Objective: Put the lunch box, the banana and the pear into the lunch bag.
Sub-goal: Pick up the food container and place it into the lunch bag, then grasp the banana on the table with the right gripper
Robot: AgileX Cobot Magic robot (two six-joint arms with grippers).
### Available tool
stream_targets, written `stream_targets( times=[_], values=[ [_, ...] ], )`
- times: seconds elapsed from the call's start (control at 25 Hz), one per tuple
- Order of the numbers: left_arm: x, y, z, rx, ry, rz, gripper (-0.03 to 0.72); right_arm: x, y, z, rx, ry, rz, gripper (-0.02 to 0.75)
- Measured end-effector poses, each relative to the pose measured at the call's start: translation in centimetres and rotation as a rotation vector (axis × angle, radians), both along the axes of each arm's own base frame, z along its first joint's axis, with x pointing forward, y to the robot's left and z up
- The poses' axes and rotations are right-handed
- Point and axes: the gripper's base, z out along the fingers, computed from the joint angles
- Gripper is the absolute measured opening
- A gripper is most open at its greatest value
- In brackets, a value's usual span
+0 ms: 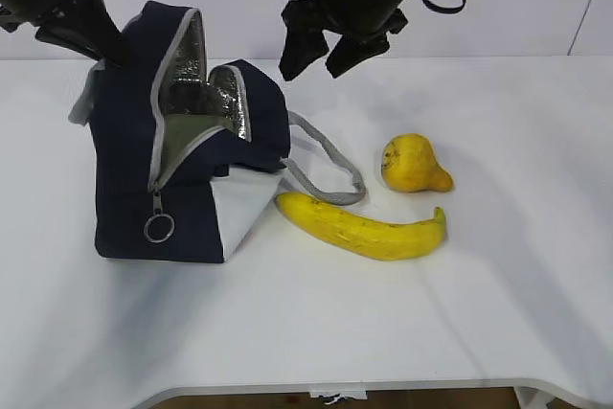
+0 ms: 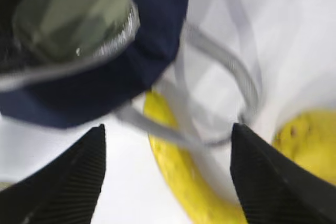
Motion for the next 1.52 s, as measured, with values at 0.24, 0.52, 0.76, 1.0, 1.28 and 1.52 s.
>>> stream_targets(
  times=[0.24,0.52,0.76,1.0,1.28,1.52],
  values=[
    [0.0,0.2,-0.1,0.027,-0.003,-0.002,-0.002,-3.3,-1.3,1.8,-0.041,0.038,-0.011,0.566],
    [0.0,0.2,-0.2,0.033,-0.003,-0.002,-0.002,-9.1,-3.7,1.6,-0.152,0.095,0.09,0.562],
    [0.0,0.3,-0.2,0.035,-0.004,-0.003,-0.002,-11.0,-3.8,0.7,-0.148,0.08,0.278,0.562],
    [0.0,0.3,-0.2,0.035,-0.004,-0.003,-0.002,-11.2,-3.3,0.8,-0.09,0.081,0.305,0.562],
    [0.0,0.3,-0.2,0.035,-0.004,-0.003,-0.002,-10.9,-3.6,-1.6,-0.283,0.072,0.39,0.562],
    [0.0,0.3,-0.2,0.035,-0.004,-0.003,-0.002,-11.0,-1.3,-4.0,-0.323,0.033,0.415,0.562]
  ],
)
